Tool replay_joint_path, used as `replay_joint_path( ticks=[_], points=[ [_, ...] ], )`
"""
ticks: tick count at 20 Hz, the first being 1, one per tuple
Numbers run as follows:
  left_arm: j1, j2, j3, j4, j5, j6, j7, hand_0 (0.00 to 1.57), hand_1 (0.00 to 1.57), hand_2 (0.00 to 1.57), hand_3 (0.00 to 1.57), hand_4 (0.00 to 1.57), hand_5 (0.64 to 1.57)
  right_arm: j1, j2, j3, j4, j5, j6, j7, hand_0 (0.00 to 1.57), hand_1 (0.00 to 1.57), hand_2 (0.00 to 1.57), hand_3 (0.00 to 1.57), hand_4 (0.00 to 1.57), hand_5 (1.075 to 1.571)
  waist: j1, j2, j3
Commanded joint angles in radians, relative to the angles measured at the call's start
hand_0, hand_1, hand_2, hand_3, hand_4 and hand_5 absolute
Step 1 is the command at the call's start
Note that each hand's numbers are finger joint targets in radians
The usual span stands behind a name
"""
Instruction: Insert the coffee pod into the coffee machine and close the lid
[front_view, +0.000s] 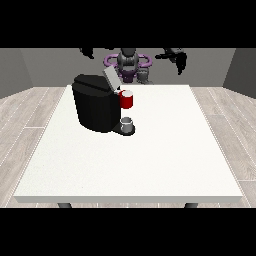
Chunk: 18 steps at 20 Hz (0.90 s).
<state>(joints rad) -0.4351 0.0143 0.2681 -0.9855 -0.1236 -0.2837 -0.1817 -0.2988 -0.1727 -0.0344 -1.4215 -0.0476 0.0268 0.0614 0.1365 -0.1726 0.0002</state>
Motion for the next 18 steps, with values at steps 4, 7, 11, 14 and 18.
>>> replay_joint_path(
  ticks=[4, 7, 11, 14, 18],
  points=[
    [0.107, 0.007, -0.045, -0.169, 0.078, -0.036, 0.049, 0.00, 0.00, 0.00, 0.00, 0.00, 1.571, -0.021, -0.003, -0.053, 0.109, -0.018, 0.023, -0.092, 0.00, 0.00, 0.00, 0.00, 0.00, 1.571, 0.052, 0.071, 0.0003],
    [0.105, 0.019, -0.046, -0.208, 0.106, -0.032, 0.070, 0.00, 0.00, 0.00, 0.00, 0.00, 1.571, -0.107, -0.024, -0.081, 0.150, -0.036, 0.035, -0.038, 0.00, 0.00, 0.00, 0.00, 0.00, 1.571, 0.039, 0.117, 0.0000],
    [0.131, -0.005, -0.087, -0.337, 0.113, 0.029, 0.148, 0.00, 0.00, 0.00, 0.00, 0.00, 1.571, -0.125, -0.024, -0.082, 0.238, -0.013, 0.060, -0.139, 0.00, 0.00, 0.00, 0.00, 0.00, 1.571, 0.025, 0.148, 0.0001],
    [0.170, 0.023, -0.085, -0.346, 0.091, 0.045, 0.110, 0.00, 0.00, 0.00, 0.00, 0.00, 1.571, -0.138, 0.022, -0.047, 0.254, 0.023, 0.021, -0.168, 0.00, 0.00, 0.00, 0.00, 0.00, 1.571, 0.011, 0.179, 0.0000],
    [0.205, 0.033, -0.110, -0.380, 0.107, 0.045, 0.089, 0.00, 0.00, 0.00, 0.00, 0.00, 1.571, -0.226, -0.022, -0.074, 0.300, 0.011, 0.060, -0.139, 0.00, 0.00, 0.00, 0.00, 0.00, 1.571, -0.002, 0.199, -0.0001]
  ],
)
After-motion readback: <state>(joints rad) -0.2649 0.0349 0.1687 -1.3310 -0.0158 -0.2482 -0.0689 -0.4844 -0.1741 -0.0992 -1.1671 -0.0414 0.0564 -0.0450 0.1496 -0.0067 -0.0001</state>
